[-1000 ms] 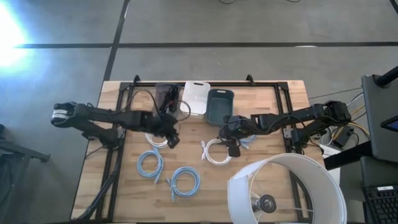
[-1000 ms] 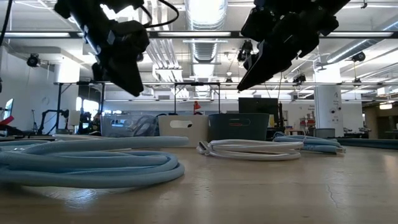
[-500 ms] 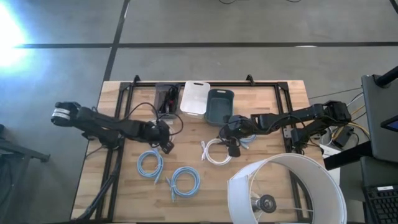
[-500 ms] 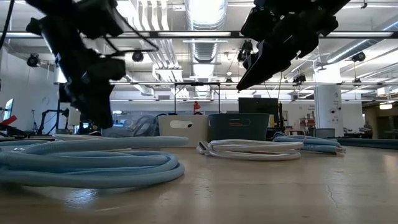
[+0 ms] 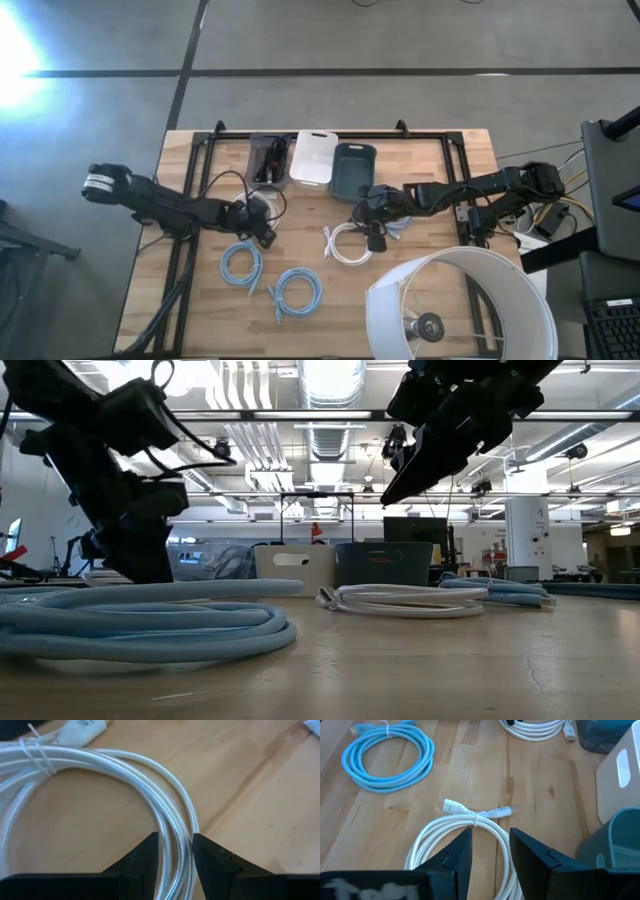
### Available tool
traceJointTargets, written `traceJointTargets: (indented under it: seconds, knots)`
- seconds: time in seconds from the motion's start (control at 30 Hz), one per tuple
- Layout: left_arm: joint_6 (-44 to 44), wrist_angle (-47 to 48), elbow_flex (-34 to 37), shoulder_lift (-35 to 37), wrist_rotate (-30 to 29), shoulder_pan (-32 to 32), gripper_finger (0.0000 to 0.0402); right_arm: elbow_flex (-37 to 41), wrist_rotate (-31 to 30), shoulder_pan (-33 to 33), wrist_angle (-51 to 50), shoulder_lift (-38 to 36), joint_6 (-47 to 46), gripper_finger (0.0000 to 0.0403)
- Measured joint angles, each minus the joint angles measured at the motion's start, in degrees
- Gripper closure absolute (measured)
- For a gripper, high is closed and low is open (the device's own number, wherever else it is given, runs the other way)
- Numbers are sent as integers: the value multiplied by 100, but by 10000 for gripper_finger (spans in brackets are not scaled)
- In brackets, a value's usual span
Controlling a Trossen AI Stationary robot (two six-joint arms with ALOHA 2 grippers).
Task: Pick & Place USB Port
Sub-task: Put the left white HDMI cable into the white bin
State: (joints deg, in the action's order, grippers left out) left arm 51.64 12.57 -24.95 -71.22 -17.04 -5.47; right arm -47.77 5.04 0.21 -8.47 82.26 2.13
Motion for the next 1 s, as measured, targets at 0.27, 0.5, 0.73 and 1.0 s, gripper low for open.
traceJointTargets:
  seconds: [0.27, 0.5, 0.73, 1.0]
  knots:
    - [142, 1, 98, 0, -123, 2, 296, 0, 0, 0, 7, 0, 0, 273]
    - [142, -304, 96, 0, -230, 2, 383, 0, 0, 0, 18, 0, 0, 273]
    - [-501, -655, -511, 0, -832, -39, 376, 0, -1, 0, 24, 0, 93, 273]
    - [-1550, -662, -1868, -4, -931, -374, 381, 0, -1, 1, 24, 2, 125, 273]
